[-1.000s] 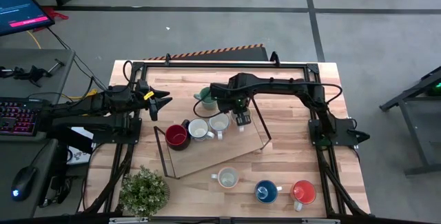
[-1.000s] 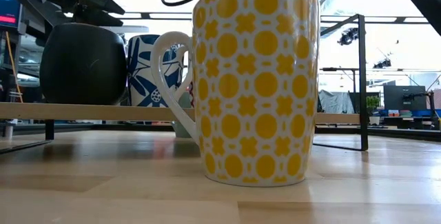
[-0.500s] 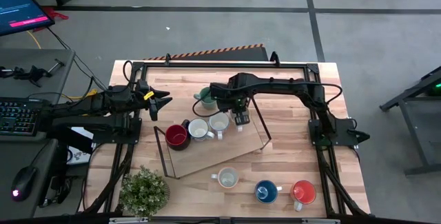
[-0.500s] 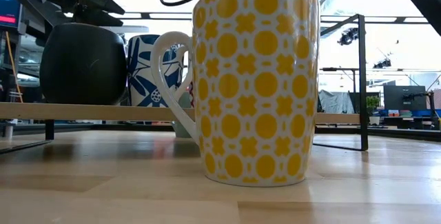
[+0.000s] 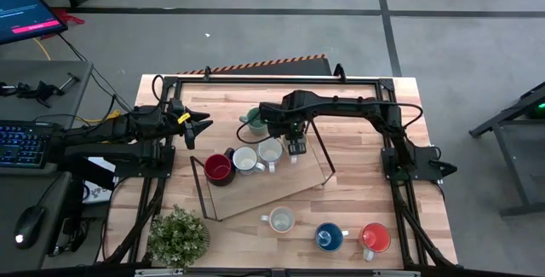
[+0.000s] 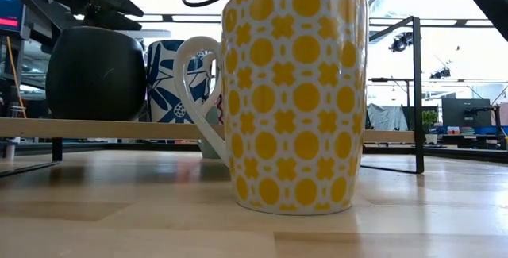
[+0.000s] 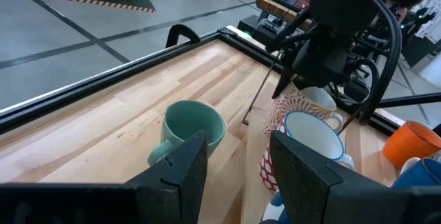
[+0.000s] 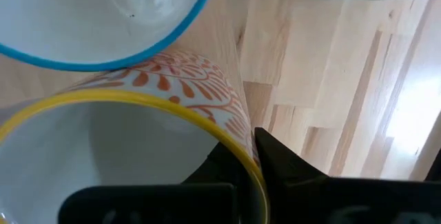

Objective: Place coffee mugs
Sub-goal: Put the orange pattern mug on the shelf

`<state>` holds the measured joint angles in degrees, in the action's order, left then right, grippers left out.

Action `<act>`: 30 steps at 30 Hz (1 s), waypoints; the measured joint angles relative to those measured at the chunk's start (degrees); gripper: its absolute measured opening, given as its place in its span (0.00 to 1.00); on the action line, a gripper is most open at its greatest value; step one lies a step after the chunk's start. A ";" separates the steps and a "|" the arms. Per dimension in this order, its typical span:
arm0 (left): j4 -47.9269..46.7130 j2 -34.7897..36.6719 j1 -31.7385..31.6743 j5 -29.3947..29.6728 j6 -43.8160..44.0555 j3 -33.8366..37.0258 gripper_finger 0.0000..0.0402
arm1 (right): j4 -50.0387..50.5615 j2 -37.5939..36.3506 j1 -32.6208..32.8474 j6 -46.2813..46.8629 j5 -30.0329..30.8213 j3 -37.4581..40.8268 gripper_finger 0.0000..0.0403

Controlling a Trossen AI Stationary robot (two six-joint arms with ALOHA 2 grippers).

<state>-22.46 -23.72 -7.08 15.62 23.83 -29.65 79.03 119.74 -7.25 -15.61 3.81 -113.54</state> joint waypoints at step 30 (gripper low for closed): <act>-0.02 0.01 0.01 0.00 -1.49 0.00 0.37 | 1.94 2.86 0.90 -2.39 -0.47 -0.15 0.00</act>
<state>-22.48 -23.70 -7.07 15.62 22.35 -29.65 80.97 122.60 -6.35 -18.00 3.35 -113.69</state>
